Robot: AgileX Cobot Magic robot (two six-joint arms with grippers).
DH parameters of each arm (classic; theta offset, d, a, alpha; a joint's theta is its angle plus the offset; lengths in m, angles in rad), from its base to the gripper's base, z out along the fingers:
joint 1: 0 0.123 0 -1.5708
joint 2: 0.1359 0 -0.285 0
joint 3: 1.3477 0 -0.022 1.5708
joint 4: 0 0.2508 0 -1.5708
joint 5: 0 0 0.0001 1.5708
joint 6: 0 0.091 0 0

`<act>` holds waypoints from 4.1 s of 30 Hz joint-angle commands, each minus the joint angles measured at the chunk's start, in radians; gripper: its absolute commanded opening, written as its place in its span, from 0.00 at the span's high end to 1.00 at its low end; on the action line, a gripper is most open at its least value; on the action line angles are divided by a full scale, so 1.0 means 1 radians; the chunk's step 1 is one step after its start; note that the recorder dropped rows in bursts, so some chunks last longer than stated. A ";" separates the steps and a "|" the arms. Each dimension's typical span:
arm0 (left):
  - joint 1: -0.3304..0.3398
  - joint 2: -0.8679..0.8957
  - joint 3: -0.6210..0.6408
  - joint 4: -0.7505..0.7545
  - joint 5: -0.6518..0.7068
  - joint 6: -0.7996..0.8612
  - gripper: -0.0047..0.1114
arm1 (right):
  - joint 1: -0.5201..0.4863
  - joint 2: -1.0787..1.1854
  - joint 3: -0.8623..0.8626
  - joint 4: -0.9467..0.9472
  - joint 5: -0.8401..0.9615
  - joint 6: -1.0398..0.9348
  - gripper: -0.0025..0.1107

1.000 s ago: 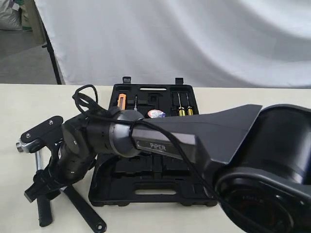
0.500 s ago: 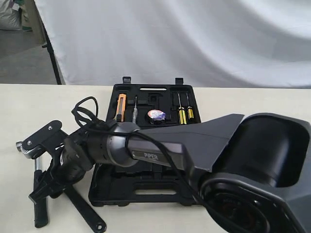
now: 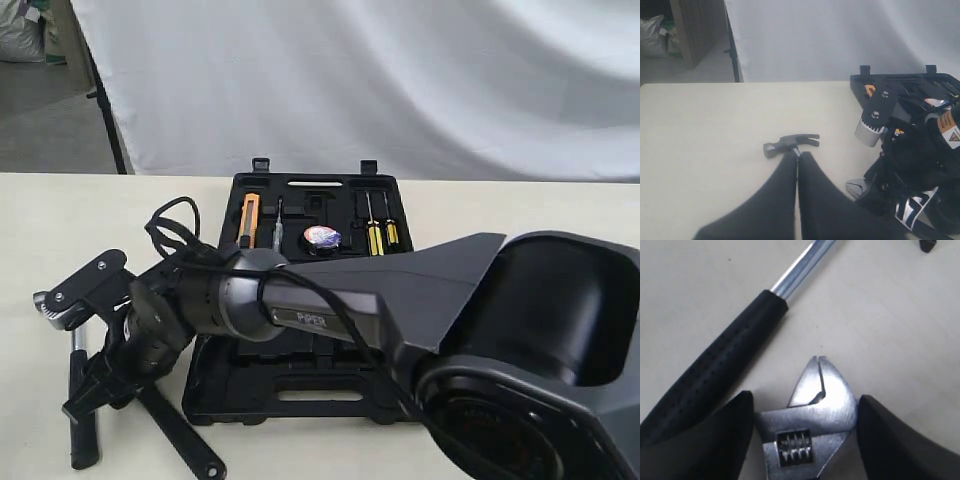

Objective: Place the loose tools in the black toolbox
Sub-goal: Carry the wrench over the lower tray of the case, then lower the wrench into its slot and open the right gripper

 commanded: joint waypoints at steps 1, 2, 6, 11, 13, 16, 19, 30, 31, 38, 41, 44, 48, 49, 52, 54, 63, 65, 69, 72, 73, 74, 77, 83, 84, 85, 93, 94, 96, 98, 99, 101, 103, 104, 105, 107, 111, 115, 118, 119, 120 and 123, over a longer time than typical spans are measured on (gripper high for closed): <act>-0.005 -0.003 0.002 -0.008 -0.001 0.000 0.95 | 0.003 -0.049 0.004 -0.014 0.089 0.019 0.98; -0.005 -0.003 0.002 -0.008 -0.001 0.000 0.95 | 0.003 -0.057 0.004 -0.014 0.099 0.019 0.98; -0.005 -0.003 0.002 -0.008 -0.001 0.000 0.95 | 0.003 -0.103 0.004 0.010 0.153 0.019 0.98; -0.005 -0.003 0.002 -0.008 -0.001 0.000 0.95 | 0.003 -0.153 0.004 0.028 0.238 0.019 0.98; -0.005 -0.003 0.002 -0.008 -0.001 0.000 0.95 | 0.003 -0.175 0.004 0.041 0.286 0.013 0.98; -0.005 -0.003 0.002 -0.008 -0.001 0.000 0.95 | 0.003 -0.207 0.004 0.041 0.354 0.008 0.98; -0.005 -0.003 0.002 -0.008 -0.001 0.000 0.95 | 0.003 -0.229 0.004 0.041 0.420 0.003 0.98; -0.005 -0.003 0.002 -0.008 -0.001 0.000 0.95 | 0.001 -0.291 0.006 -0.097 0.635 -0.048 0.98; -0.005 -0.003 0.002 -0.008 -0.001 0.000 0.95 | 0.001 -0.298 0.006 -0.114 0.649 -0.042 0.98; -0.005 -0.003 0.002 -0.008 -0.001 0.000 0.95 | -0.006 -0.298 0.006 -0.260 0.734 -0.037 0.98; -0.005 -0.003 0.002 -0.008 -0.001 0.000 0.95 | -0.036 -0.298 0.006 -0.259 0.734 -0.037 0.98; -0.005 -0.003 0.002 -0.008 -0.001 0.000 0.95 | -0.078 -0.298 0.006 -0.256 0.734 -0.037 0.98; -0.005 -0.003 0.002 -0.008 -0.001 0.000 0.95 | -0.141 -0.298 0.006 -0.252 0.734 -0.037 0.98; -0.005 -0.003 0.002 -0.008 -0.001 0.000 0.95 | -0.152 -0.298 0.006 -0.252 0.734 -0.037 0.98; -0.005 -0.003 0.002 -0.008 -0.001 0.000 0.95 | -0.203 -0.298 0.006 -0.252 0.734 -0.046 0.98; -0.005 -0.003 0.002 -0.008 -0.001 0.000 0.95 | -0.232 -0.298 0.006 -0.239 0.734 -0.053 0.98; -0.005 -0.003 0.002 -0.008 -0.001 0.000 0.95 | -0.266 -0.235 0.006 -0.237 0.567 -0.206 0.98; -0.005 -0.003 0.002 -0.008 -0.001 0.000 0.95 | -0.266 -0.197 0.006 -0.237 0.545 -0.252 0.98; -0.005 -0.003 0.002 -0.008 -0.001 0.000 0.95 | -0.264 -0.142 0.006 -0.237 0.503 -0.302 0.98; -0.005 -0.003 0.002 -0.008 -0.001 0.000 0.95 | -0.264 -0.128 0.006 -0.237 0.482 -0.317 0.98; -0.005 -0.003 0.002 -0.008 -0.001 0.000 0.95 | -0.264 -0.126 0.006 -0.227 0.480 -0.334 0.98; -0.005 -0.003 0.002 -0.008 -0.001 0.000 0.95 | -0.264 -0.126 0.006 -0.214 0.478 -0.352 0.98; -0.005 -0.003 0.002 -0.008 -0.001 0.000 0.95 | -0.264 -0.126 0.006 -0.181 0.474 -0.387 0.98; -0.005 -0.003 0.002 -0.008 -0.001 0.000 0.95 | -0.224 -0.126 0.006 -0.173 0.439 -0.440 0.98; -0.005 -0.003 0.002 -0.008 -0.001 0.000 0.95 | -0.216 -0.126 0.006 -0.173 0.436 -0.462 0.98; -0.005 -0.003 0.002 -0.008 -0.001 0.000 0.95 | -0.201 -0.126 0.006 -0.173 0.432 -0.505 0.98; -0.005 -0.003 0.002 -0.008 -0.001 0.000 0.95 | -0.196 -0.126 0.006 -0.235 0.527 -0.562 0.98; -0.005 -0.003 0.002 -0.008 -0.001 0.000 0.95 | -0.196 -0.126 0.006 -0.242 0.531 -0.568 0.98; -0.005 -0.003 0.002 -0.008 -0.001 0.000 0.95 | -0.196 -0.126 0.006 -0.257 0.534 -0.599 0.98; -0.005 -0.003 0.002 -0.008 -0.001 0.000 0.95 | -0.196 -0.126 0.006 -0.260 0.534 -0.648 0.98; -0.005 -0.003 0.002 -0.008 -0.001 0.000 0.95 | -0.196 -0.126 0.006 -0.260 0.534 -0.668 0.98; -0.005 -0.003 0.002 -0.008 -0.001 0.000 0.95 | -0.196 -0.126 0.006 -0.261 0.534 -0.720 0.98; -0.005 -0.003 0.002 -0.008 -0.001 0.000 0.95 | -0.196 -0.124 0.006 -0.259 0.534 -0.765 0.98; -0.005 -0.003 0.002 -0.008 -0.001 0.000 0.95 | -0.196 -0.124 0.006 -0.259 0.532 -0.770 0.98; -0.005 -0.003 0.002 -0.008 -0.001 0.000 0.95 | -0.196 -0.124 0.006 -0.256 0.530 -0.770 0.98; -0.005 -0.003 0.002 -0.008 -0.001 0.000 0.95 | -0.196 -0.124 0.006 -0.251 0.530 -0.774 0.98; -0.005 -0.003 0.002 -0.008 -0.001 0.000 0.95 | -0.196 -0.121 0.006 -0.251 0.514 -0.778 0.98; -0.005 -0.003 0.002 -0.008 -0.001 0.000 0.95 | -0.196 -0.111 0.006 -0.251 0.488 -0.778 0.98; -0.005 -0.003 0.002 -0.008 -0.001 0.000 0.95 | -0.196 -0.101 0.006 -0.249 0.491 -0.778 0.98; -0.005 -0.003 0.002 -0.008 -0.001 0.000 0.95 | -0.196 -0.097 0.006 -0.249 0.491 -0.778 0.98; -0.005 -0.003 0.002 -0.008 -0.001 0.000 0.95 | -0.196 -0.095 0.006 -0.249 0.491 -0.778 0.98; -0.005 -0.003 0.002 -0.008 -0.001 0.000 0.95 | -0.194 -0.092 0.006 -0.249 0.492 -0.776 0.98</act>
